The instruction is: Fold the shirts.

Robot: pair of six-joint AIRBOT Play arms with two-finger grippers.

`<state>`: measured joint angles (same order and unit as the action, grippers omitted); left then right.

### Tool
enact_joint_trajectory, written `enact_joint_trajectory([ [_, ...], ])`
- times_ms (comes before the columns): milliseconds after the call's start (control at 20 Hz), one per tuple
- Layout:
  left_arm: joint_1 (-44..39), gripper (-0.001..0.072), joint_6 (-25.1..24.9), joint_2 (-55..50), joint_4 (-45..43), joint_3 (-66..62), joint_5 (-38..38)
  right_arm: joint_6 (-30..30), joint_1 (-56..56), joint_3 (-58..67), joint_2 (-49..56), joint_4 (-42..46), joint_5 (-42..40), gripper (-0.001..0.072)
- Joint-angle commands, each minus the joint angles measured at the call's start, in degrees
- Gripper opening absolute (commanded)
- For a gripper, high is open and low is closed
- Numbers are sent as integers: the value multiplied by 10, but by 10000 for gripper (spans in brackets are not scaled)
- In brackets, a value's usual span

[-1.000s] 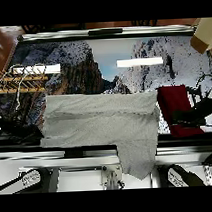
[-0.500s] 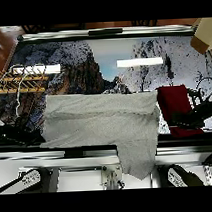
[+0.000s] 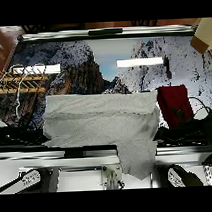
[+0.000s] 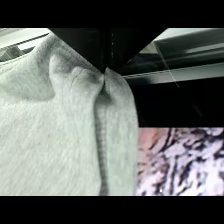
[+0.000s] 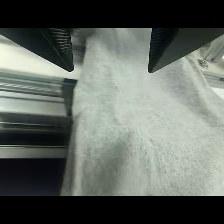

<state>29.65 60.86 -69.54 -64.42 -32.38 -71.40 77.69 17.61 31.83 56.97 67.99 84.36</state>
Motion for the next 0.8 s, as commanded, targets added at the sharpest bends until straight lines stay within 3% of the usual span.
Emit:
enact_joint_trajectory([
  [0,1,33,-4,1,28,-1,-4,-1,0,-65,-5,-15,-57,587],
  [350,0,33,-12,1,32,-1,-1,19,-13,-85,39,-11,-97,587],
  [550,0,33,-12,1,32,-2,-6,18,-113,-85,88,-26,-113,584],
  [600,1,33,-12,1,32,-5,-8,20,-137,-85,93,-26,-117,433],
  [650,1,33,-12,1,32,-9,-9,32,-151,-82,92,-28,-118,185],
  [700,1,33,-13,1,32,-17,-9,36,-153,-73,87,-35,-110,81],
  [750,1,33,-13,1,32,-30,-9,18,-152,-57,75,-49,-95,79],
])
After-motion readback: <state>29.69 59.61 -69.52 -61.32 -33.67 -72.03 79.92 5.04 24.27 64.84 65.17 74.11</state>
